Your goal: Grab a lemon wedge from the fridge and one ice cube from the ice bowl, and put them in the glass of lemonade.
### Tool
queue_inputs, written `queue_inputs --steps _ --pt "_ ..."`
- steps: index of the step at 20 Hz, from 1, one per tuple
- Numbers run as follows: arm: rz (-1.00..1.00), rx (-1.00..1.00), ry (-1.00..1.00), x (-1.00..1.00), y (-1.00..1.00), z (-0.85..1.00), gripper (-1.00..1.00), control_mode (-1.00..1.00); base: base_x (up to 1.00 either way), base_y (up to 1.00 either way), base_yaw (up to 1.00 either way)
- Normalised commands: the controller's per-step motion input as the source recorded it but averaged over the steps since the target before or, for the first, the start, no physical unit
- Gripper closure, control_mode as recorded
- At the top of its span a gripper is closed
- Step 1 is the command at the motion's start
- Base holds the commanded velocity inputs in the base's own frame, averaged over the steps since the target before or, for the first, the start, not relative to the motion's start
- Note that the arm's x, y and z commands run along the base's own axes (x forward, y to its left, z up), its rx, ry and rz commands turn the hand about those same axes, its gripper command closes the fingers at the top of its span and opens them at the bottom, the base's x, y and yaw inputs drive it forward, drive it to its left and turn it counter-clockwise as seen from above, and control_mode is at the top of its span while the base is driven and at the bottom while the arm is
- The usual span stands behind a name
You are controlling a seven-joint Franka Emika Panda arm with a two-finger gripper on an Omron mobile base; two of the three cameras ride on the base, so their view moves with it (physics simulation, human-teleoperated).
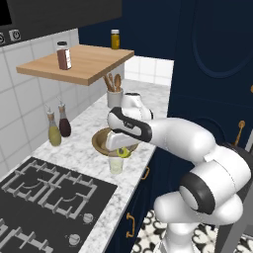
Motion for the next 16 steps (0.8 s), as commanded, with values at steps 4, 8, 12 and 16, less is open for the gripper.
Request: queue_inputs --steps 4,8,12,16 --pt "-0.08 -0.11 -0.06 0.02 0.22 0.01 1.00 -1.00 0.00 0.00 0.00" --pt "-0.07 -0.12 -0.05 0.11 0.29 0.00 1.00 -1.00 0.00 0.00 0.00" --pt "-0.02 -0.02 -0.07 0.02 0.02 0.00 1.00 -1.00 0.00 0.00 0.00" --pt "0.00 0.00 0.00 0.03 -0.06 0.00 1.00 -1.00 0.00 0.00 0.00"
